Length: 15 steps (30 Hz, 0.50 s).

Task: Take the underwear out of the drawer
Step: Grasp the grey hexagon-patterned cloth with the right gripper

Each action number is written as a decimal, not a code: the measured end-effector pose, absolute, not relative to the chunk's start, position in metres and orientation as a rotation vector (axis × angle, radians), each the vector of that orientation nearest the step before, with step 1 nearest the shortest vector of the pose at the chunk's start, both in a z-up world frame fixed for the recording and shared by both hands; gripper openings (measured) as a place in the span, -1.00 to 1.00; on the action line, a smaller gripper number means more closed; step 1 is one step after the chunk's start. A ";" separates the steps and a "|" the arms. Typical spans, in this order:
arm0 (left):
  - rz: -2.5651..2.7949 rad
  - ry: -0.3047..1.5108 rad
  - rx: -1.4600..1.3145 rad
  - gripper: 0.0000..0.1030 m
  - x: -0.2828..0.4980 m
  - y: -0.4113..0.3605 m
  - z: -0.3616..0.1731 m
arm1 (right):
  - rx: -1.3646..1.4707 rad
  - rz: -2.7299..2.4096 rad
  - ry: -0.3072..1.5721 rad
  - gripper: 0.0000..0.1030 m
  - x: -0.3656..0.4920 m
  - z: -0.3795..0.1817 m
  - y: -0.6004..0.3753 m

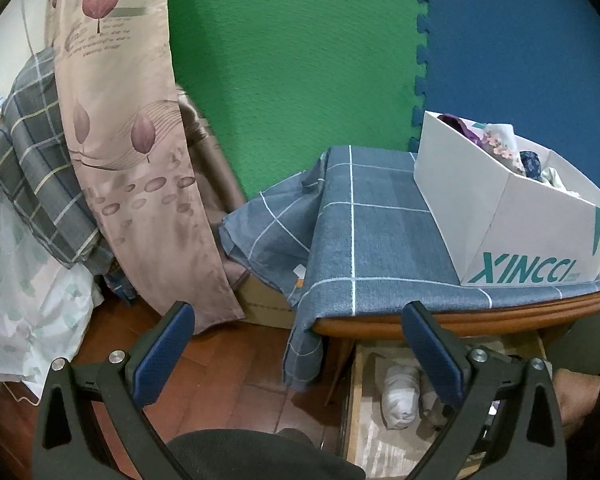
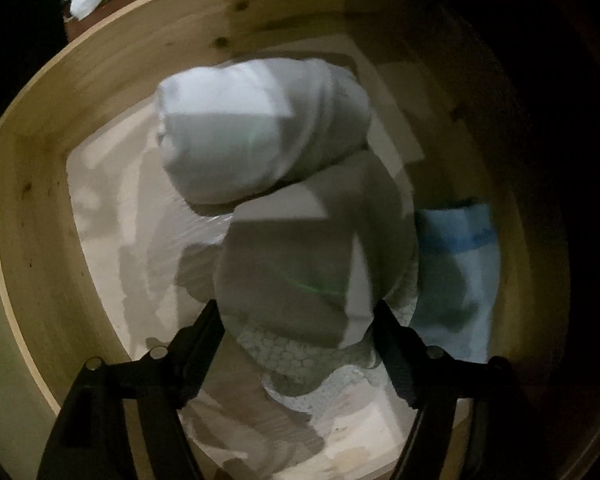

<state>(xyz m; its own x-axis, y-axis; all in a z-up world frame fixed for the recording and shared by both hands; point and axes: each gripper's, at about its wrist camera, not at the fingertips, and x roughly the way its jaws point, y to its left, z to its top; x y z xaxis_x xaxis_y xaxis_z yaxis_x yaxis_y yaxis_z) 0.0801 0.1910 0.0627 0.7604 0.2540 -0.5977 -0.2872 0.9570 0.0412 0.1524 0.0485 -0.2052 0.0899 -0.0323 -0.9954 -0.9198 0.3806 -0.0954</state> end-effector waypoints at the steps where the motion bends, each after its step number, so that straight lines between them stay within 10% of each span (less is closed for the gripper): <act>1: 0.295 0.641 -0.050 0.99 0.080 0.190 0.063 | -0.971 0.839 1.307 0.15 0.153 -0.205 0.048; 6: 0.300 0.639 -0.040 0.99 0.079 0.189 0.063 | -0.964 0.807 1.309 -0.38 0.158 -0.194 0.042; 15: 0.306 0.642 -0.026 0.99 0.079 0.188 0.062 | -0.835 0.828 1.325 -0.47 0.138 -0.150 0.007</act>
